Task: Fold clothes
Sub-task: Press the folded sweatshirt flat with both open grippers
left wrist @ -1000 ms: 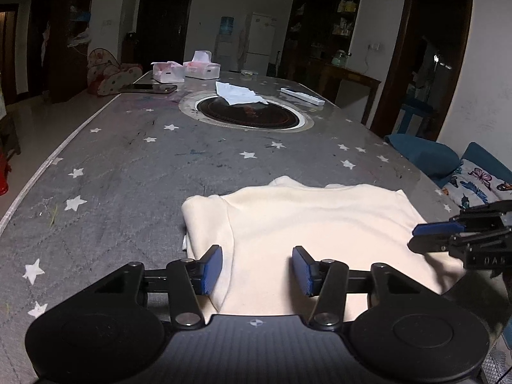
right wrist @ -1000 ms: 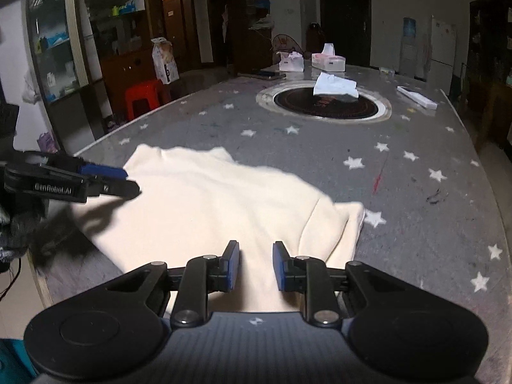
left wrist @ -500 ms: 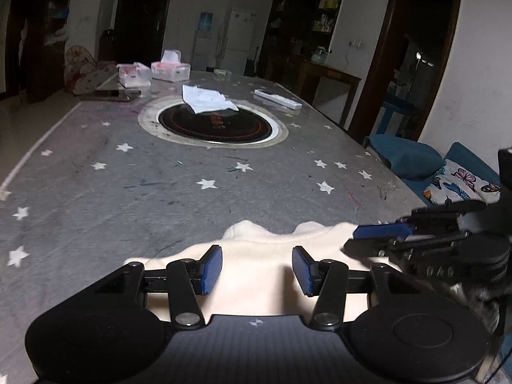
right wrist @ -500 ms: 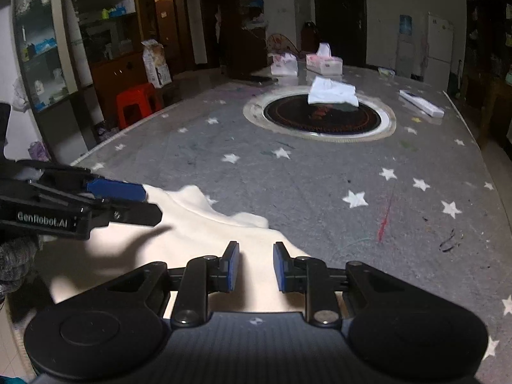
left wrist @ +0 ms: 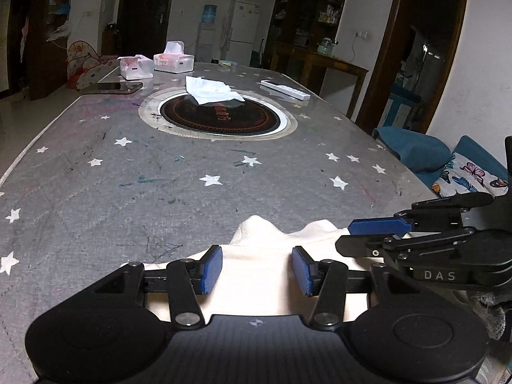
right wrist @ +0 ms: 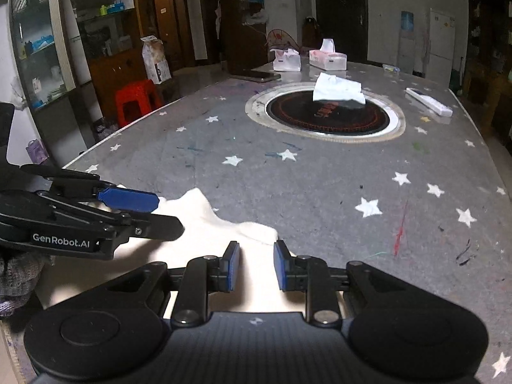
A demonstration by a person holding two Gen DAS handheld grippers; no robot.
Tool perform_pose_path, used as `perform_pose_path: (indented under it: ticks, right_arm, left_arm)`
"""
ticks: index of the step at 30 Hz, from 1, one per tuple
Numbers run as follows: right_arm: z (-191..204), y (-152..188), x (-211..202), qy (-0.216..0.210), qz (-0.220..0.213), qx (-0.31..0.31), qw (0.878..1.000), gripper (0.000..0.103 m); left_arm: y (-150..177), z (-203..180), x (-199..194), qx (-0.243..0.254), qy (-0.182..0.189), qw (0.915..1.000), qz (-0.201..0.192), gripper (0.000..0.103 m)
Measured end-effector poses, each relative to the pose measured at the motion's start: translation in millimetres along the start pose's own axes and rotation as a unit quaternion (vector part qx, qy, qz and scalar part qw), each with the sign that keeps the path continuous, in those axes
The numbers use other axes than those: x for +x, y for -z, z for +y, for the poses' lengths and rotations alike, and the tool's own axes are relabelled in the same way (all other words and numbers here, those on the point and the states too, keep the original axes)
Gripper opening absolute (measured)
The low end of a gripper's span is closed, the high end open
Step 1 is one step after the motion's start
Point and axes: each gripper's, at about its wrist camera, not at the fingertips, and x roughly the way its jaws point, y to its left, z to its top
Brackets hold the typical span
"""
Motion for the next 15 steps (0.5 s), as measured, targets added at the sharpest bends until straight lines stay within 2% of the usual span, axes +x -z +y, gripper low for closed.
perform_pose_path:
  ticks: [4, 9, 15]
  right_arm:
    - [6, -7, -5, -0.003, -0.016, -0.003, 1.000, 0.022]
    - [11, -6, 18, 0.005, 0.005, -0.007, 1.000, 0.022]
    - [13, -8, 15, 0.007, -0.004, -0.006, 1.000, 0.022]
  left_arm:
    - [-4, -5, -3, 0.005, -0.002, 0.9999, -0.012, 0.052]
    - [-5, -7, 11, 0.011, -0.020, 0.9997, 0.000, 0.052]
    - [-6, -6, 16, 0.021, -0.031, 0.9993, 0.003, 0.052]
